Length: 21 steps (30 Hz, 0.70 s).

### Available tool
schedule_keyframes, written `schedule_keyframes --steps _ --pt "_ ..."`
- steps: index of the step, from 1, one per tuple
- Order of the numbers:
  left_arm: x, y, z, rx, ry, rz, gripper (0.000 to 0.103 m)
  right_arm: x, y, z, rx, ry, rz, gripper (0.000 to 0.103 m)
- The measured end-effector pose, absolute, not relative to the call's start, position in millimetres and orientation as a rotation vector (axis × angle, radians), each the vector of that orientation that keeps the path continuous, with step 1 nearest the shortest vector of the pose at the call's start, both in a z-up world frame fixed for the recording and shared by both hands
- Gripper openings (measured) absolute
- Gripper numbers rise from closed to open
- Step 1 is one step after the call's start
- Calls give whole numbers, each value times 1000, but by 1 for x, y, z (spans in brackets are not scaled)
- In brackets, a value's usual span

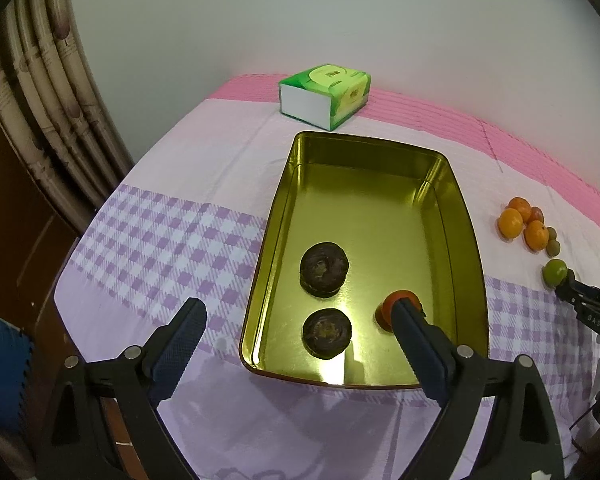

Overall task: Organize fruits
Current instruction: 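Move the right gripper toward the large dark brown fruit, then grasp the large dark brown fruit with the right gripper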

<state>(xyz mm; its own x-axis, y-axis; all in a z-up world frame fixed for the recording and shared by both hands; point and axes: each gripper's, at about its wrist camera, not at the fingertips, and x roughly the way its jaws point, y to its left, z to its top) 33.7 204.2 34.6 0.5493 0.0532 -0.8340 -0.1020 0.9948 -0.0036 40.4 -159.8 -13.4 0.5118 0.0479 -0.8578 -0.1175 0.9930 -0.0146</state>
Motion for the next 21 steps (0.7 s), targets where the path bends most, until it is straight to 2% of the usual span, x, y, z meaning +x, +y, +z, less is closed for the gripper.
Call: schedule_keyframes --steps 2,5,6,9,18,21 --pt "33 205 35 -58 985 95 92 40 -162 -10 -61 1021 95 39" --pt "34 208 35 -72 984 97 92 38 -167 1 -51 998 79 30" --pt "34 209 36 -78 983 98 92 38 -168 7 -42 990 84 23" --pt "33 211 35 -92 983 102 95 42 -169 15 -35 992 96 23" --pt "31 214 38 -113 979 94 95 48 -169 6 -46 1022 91 24" --pt "29 214 39 -120 977 91 95 50 -168 4 -46 1032 98 29"
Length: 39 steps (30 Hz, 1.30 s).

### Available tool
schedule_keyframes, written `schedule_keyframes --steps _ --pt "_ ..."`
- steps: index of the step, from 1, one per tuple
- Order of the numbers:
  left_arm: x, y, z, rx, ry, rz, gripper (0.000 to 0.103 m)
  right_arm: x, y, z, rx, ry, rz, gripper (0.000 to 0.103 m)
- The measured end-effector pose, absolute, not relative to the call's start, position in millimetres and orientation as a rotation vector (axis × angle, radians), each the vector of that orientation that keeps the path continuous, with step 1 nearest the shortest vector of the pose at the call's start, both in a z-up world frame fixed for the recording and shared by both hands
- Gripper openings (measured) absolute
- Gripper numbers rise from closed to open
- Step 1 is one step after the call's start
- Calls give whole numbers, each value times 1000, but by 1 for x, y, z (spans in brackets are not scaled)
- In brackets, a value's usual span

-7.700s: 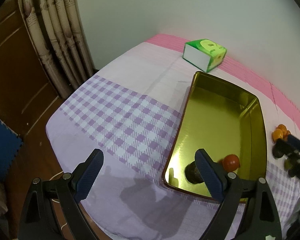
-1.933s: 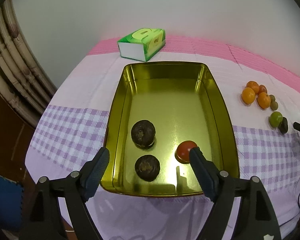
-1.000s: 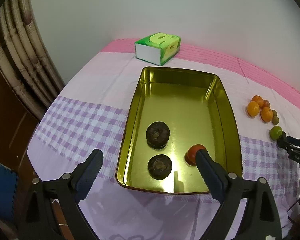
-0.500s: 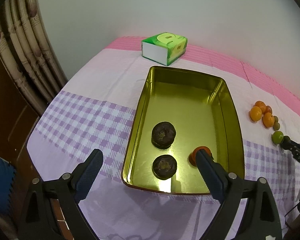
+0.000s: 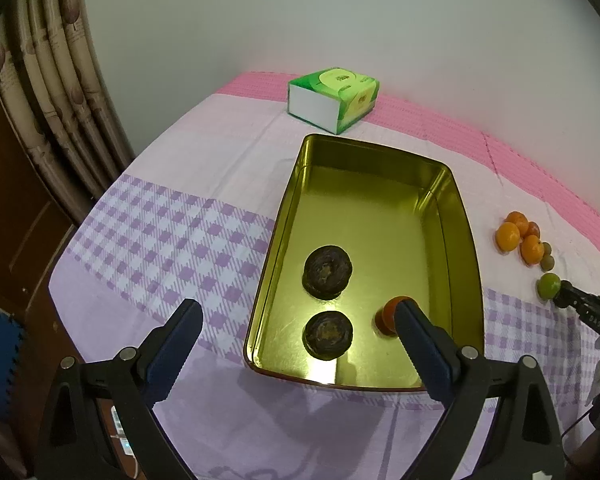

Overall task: Organize fruits
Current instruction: 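Grasp the large dark brown fruit with the right gripper, then carry the dark brown fruit into the gold tin tray and release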

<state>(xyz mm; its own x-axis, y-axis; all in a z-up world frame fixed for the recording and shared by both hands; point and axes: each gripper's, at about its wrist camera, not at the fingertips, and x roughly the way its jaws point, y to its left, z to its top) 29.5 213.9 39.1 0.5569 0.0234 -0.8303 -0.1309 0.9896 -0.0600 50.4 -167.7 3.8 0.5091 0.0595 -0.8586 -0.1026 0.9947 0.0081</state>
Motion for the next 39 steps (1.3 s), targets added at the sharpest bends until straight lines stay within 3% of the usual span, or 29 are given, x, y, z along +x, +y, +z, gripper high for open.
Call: schedule_keyframes --steps 6,23,31,39 --pt "31 215 38 -120 981 93 95 54 -162 -6 -63 1048 93 34" --pt "31 221 39 -150 972 108 96 47 -152 33 -53 992 122 34" --pt "28 233 44 -189 958 137 101 58 -84 63 -83 937 278 34" --pt "21 256 46 -246 968 194 102 73 14 58 -118 933 454 34"
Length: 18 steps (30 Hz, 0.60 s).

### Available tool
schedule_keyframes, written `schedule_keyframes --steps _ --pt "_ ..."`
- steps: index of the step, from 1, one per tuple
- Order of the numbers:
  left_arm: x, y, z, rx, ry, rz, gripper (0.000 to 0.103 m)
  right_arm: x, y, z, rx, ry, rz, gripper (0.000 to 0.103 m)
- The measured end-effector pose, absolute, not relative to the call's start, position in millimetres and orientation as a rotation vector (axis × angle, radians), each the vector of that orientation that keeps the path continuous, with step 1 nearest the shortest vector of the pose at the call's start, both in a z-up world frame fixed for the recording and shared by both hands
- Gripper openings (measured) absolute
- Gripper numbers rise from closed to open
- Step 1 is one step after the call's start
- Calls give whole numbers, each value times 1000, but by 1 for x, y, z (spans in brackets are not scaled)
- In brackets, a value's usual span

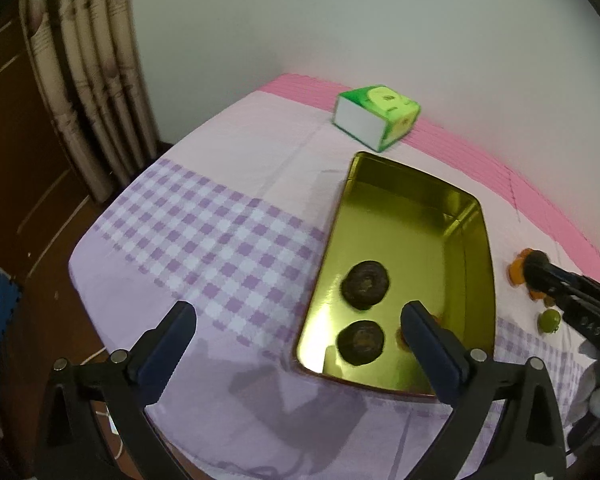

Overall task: Organize fruits
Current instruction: 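Carry the dark brown fruit into the gold tin tray and release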

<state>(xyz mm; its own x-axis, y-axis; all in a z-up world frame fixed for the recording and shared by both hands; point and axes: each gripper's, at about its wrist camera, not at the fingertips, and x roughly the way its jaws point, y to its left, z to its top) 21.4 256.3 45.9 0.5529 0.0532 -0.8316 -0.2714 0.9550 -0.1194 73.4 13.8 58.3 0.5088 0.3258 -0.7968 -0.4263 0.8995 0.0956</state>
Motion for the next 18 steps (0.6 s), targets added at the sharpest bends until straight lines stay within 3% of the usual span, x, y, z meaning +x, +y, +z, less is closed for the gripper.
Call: schedule_keyframes --steps 18 --pt "13 287 43 -308 968 296 102 88 109 7 -267 1027 552 34"
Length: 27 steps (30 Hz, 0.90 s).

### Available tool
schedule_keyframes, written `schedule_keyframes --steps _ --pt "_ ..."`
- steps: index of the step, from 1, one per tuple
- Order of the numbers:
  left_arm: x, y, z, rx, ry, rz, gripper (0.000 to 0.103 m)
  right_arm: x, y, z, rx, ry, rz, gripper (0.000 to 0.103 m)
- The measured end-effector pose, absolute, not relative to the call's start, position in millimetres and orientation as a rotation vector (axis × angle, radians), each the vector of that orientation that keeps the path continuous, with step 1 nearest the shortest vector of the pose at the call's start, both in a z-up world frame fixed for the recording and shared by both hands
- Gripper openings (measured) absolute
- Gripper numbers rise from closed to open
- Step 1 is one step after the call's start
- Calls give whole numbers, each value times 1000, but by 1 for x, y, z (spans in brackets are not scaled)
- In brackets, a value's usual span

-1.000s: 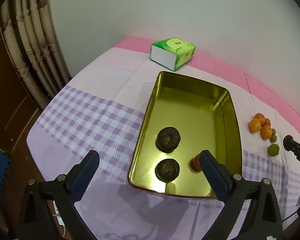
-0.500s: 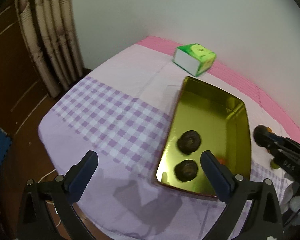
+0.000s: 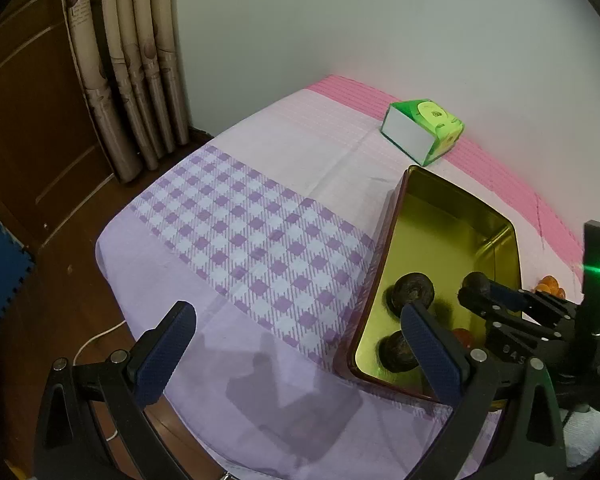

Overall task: Organize fruits
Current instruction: 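Carry the dark brown fruit into the gold tin tray and release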

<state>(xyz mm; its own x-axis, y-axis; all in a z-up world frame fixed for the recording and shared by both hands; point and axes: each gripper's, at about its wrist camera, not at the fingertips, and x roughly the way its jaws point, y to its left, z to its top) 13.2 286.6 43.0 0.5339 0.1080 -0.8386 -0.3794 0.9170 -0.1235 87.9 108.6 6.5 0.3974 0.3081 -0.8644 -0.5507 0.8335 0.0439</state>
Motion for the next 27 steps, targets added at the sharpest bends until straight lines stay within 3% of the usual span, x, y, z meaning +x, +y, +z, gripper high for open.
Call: schedule_keyframes --steps 18,20,22,24,27 --pt "14 285 39 -298 976 298 102 87 116 2 -270 1030 572 35" --pt "14 284 39 -297 978 298 102 85 114 8 -257 1020 578 40" --pt "14 284 38 -296 979 299 102 82 111 15 -240 998 580 53" --pt "14 284 38 -291 979 300 102 79 103 25 -217 964 576 60" --pt "13 285 38 -293 975 303 102 72 87 42 -195 914 560 60"
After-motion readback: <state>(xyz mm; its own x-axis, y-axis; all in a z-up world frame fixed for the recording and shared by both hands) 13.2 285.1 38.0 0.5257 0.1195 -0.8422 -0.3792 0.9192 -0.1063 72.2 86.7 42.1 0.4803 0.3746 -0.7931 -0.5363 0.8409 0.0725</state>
